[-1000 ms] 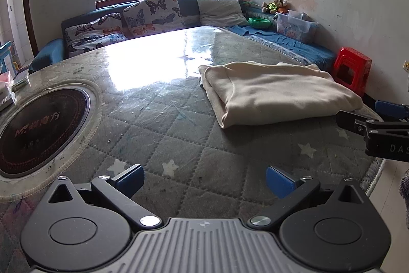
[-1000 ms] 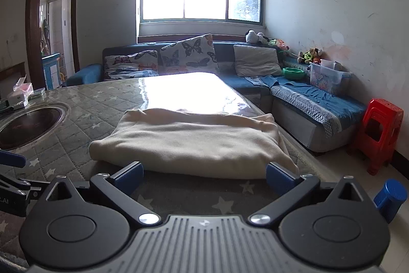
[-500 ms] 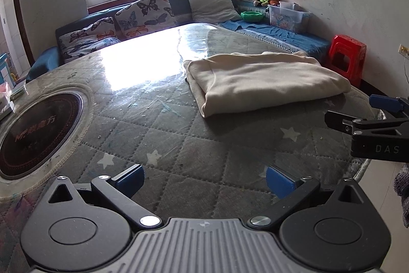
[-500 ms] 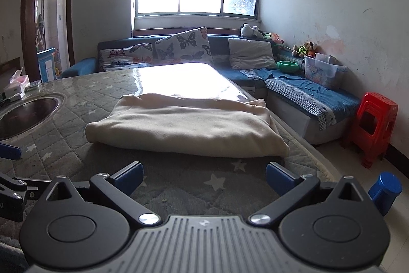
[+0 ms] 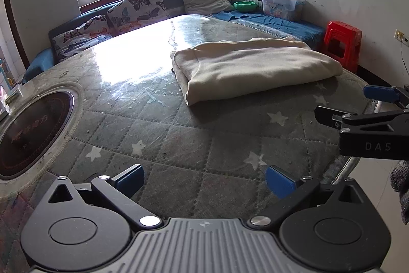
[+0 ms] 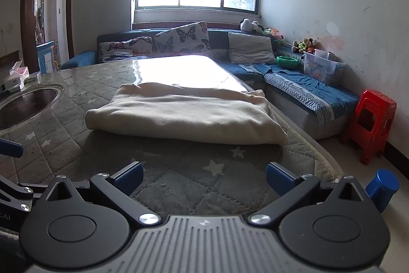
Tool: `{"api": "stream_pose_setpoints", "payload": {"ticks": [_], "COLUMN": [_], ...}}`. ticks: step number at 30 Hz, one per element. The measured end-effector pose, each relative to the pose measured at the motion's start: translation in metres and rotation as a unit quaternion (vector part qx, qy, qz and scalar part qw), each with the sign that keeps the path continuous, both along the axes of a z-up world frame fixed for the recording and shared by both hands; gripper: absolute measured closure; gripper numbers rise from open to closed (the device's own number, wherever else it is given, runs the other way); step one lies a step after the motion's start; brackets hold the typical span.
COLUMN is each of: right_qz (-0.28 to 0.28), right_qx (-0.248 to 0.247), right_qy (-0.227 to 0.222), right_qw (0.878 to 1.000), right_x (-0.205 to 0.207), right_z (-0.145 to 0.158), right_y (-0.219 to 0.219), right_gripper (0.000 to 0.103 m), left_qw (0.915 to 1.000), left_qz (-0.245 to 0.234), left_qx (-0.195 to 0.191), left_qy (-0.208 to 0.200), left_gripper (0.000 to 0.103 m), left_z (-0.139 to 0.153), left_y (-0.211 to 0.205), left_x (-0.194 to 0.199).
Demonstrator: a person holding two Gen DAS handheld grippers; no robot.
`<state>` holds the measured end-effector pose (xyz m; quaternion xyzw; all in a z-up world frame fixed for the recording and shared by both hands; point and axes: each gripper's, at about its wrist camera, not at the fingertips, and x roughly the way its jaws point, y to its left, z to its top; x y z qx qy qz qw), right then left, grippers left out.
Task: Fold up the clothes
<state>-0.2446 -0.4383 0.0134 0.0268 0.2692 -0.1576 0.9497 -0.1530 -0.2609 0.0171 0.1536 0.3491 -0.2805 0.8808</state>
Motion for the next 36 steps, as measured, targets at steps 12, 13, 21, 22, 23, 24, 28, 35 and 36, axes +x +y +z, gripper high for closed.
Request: {"api": "stream_pose_setpoints", "payload": {"ticks": [12, 13, 21, 22, 23, 24, 28, 35, 36], "right_qz": [-0.012, -0.012, -0.013, -0.013, -0.013, -0.013, -0.013, -0.011, -0.011], "right_qx": [-0.001, -0.001, 0.005, 0.005, 0.005, 0.006, 0.011, 0.015, 0.016], "right_qy": [0.020, 0.022, 0.028, 0.029, 0.030, 0.030, 0.030, 0.030, 0.030], "right_qw": [1.000, 1.000, 1.000, 0.999, 0.999, 0.999, 0.999, 0.999, 0.999], "right_x": [0.002, 0.002, 0.003, 0.004, 0.004, 0.004, 0.004, 0.005, 0.006], "right_z": [-0.003, -0.003, -0.005, -0.005, -0.005, -0.005, -0.006, -0.007, -0.007], "right_y": [-0.003, -0.003, -0.004, -0.004, -0.004, -0.004, -0.004, -0.005, -0.005], "right_gripper": [0.000, 0.000, 0.000, 0.000, 0.000, 0.000, 0.000, 0.000, 0.000], "left_qw": [0.9999, 0.9999, 0.9999, 0.9999, 0.9999, 0.9999, 0.9998, 0.9998, 0.9998], "left_qz": [-0.009, -0.009, -0.013, -0.013, -0.014, -0.015, -0.016, -0.018, -0.018], "left_qx": [0.004, 0.004, 0.007, 0.007, 0.008, 0.008, 0.010, 0.008, 0.008], "left_qy": [0.004, 0.004, 0.004, 0.004, 0.004, 0.005, 0.004, 0.006, 0.006], "left_gripper": [0.000, 0.000, 0.000, 0.000, 0.000, 0.000, 0.000, 0.000, 0.000], "left_z": [-0.001, -0.001, -0.002, -0.002, -0.002, -0.002, -0.002, -0.001, -0.001], "left_y": [-0.007, -0.007, -0.011, -0.012, -0.012, -0.013, -0.015, -0.015, -0.016], "left_x": [-0.002, -0.002, -0.003, -0.003, -0.004, -0.004, -0.004, -0.003, -0.003]}}
